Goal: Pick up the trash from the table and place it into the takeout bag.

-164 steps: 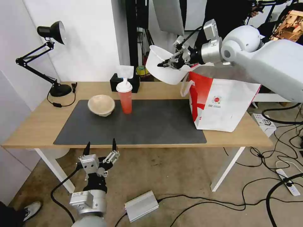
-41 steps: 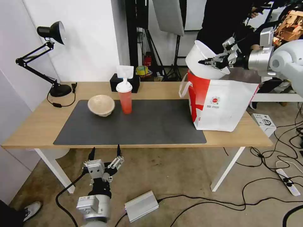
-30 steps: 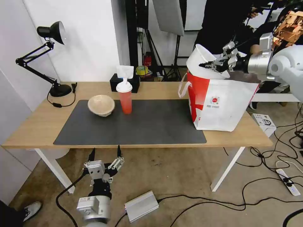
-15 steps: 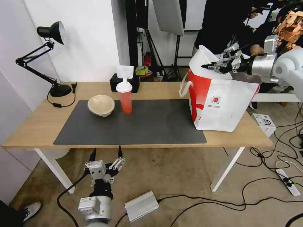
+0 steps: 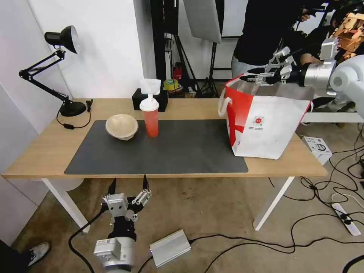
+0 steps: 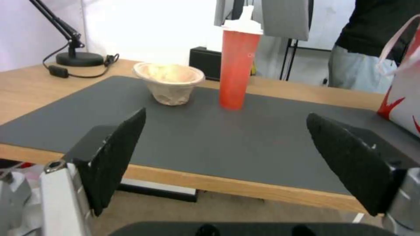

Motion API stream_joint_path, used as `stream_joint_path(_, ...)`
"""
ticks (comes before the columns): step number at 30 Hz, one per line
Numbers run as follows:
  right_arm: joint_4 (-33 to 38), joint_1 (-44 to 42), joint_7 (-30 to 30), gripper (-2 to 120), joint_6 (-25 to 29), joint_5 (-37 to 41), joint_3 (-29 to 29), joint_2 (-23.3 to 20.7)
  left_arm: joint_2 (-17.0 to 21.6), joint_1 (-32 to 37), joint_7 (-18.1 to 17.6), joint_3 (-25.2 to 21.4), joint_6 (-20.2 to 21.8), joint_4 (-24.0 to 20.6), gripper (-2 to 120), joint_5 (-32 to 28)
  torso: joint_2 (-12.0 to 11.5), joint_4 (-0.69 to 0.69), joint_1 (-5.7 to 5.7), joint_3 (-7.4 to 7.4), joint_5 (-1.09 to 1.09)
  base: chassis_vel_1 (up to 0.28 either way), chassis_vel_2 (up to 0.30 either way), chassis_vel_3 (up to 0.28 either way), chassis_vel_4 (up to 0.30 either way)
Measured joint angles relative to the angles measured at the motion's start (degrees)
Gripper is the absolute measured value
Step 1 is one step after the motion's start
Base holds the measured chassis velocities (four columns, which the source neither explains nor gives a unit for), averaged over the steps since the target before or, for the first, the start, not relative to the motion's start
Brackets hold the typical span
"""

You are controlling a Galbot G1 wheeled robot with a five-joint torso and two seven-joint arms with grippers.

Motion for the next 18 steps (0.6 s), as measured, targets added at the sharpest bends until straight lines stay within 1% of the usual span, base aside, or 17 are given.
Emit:
stream_joint_path(1, 0.00, 0.26, 0.00, 87, 0.00, 0.02, -0.07, 0.03, 0.06, 0.02, 0.00, -0.08, 0.00, 0.00, 97, 0.01, 0.00, 0.00, 0.00, 0.00, 0.00, 0.000, 0.000, 0.000, 0.000)
stream_joint_path(3, 0.00, 0.34, 0.00, 88, 0.00, 0.02, -0.09, 0.03, 0.09, 0.03, 0.00, -0.11, 0.00, -0.02, 97, 0.01, 0.00, 0.00, 0.00, 0.00, 0.00, 0.000, 0.000, 0.000, 0.000)
stream_joint_path(4, 0.13, 0.59, 0.01, 94, 0.00, 0.04, -0.18, 0.02, 0.15, 0.04, 0.00, -0.19, 0.00, -0.08, 97, 0.01, 0.00, 0.00, 0.00, 0.00, 0.00, 0.000, 0.000, 0.000, 0.000)
stream_joint_path(6, 0.67, 0.79, 0.03, 100, 0.01, 0.05, -0.20, -0.17, 0.20, 0.11, 0.00, -0.20, -0.01, -0.16, 97, 0.01, 0.00, 0.00, 0.00, 0.00, 0.00, 0.000, 0.000, 0.000, 0.000)
stream_joint_path(11, 1.74, 0.98, 0.07, 100, 0.02, 0.09, -0.27, -0.62, 0.37, 0.22, 0.00, -0.27, -0.03, -0.21, 97, 0.01, 0.00, 0.00, 0.00, 0.00, 0.00, 0.000, 0.000, 0.000, 0.000)
stream_joint_path(18, 5.95, 0.23, 2.88, 100, 0.47, 2.31, 0.75, -1.82, 0.90, 0.69, -0.05, -0.61, -0.12, -0.52, 97, -0.03, 0.00, 0.00, 0.00, 0.00, 0.00, 0.000, 0.000, 0.000, 0.000)
